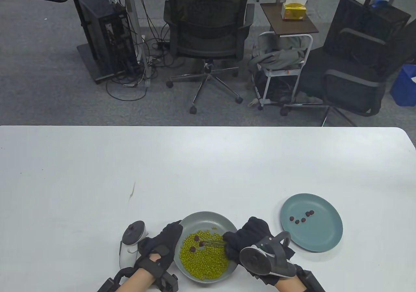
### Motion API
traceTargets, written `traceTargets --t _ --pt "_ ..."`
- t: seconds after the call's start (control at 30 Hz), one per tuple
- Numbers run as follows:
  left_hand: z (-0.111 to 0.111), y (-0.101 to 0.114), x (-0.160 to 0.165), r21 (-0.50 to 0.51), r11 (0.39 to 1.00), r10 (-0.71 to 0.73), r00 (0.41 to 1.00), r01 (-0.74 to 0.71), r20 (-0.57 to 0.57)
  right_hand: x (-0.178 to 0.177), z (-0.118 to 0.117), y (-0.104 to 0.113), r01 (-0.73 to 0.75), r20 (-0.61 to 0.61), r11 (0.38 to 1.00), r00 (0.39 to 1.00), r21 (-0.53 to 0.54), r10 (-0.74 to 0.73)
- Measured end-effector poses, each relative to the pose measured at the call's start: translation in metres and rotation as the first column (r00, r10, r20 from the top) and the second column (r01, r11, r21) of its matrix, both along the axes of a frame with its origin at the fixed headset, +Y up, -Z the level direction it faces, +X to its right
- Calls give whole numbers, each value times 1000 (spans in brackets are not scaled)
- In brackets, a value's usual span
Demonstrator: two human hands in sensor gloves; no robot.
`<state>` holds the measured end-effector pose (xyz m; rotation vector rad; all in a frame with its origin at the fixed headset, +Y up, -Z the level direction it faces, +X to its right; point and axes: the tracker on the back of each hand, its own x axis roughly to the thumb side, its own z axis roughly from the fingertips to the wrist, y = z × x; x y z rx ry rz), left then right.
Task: Pick cranberries with tweezers into plate
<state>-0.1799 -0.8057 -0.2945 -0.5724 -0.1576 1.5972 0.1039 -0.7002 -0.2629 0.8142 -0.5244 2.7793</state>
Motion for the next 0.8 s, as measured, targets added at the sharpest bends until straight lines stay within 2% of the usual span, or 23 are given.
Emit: traceTargets --t 0.13,0.27,0.43,0.5,0.63,0.67,0.7,0.73,0.8 --pt "0 0 0 -4 1000 -1 1000 1 -4 7 -1 7 16 18 1000 1000 19 -17" --pt "0 0 0 -9 1000 0 1000 0 -5 29 -6 20 56 80 997 995 50 -60" --pt "0 0 0 -12 1000 0 1000 0 -7 90 -21 39 146 269 985 949 91 -165" --pt "0 0 0 -14 1000 2 1000 -2 -8 116 -30 40 120 367 987 918 103 -150" --pt "0 0 0 -17 1000 2 1000 -2 -8 163 -50 31 146 547 989 827 17 -131" --pt "0 0 0 -18 1000 0 1000 0 -8 175 -55 24 139 600 989 796 -57 -77" --pt "0 0 0 -18 1000 -1 1000 1 -7 181 -57 20 127 639 990 767 -59 -60" --pt "0 0 0 -19 1000 -1 1000 1 -7 188 -63 15 98 682 988 731 -123 12" --pt "0 0 0 -19 1000 -2 1000 1 -7 198 -69 2 112 720 968 689 -224 87"
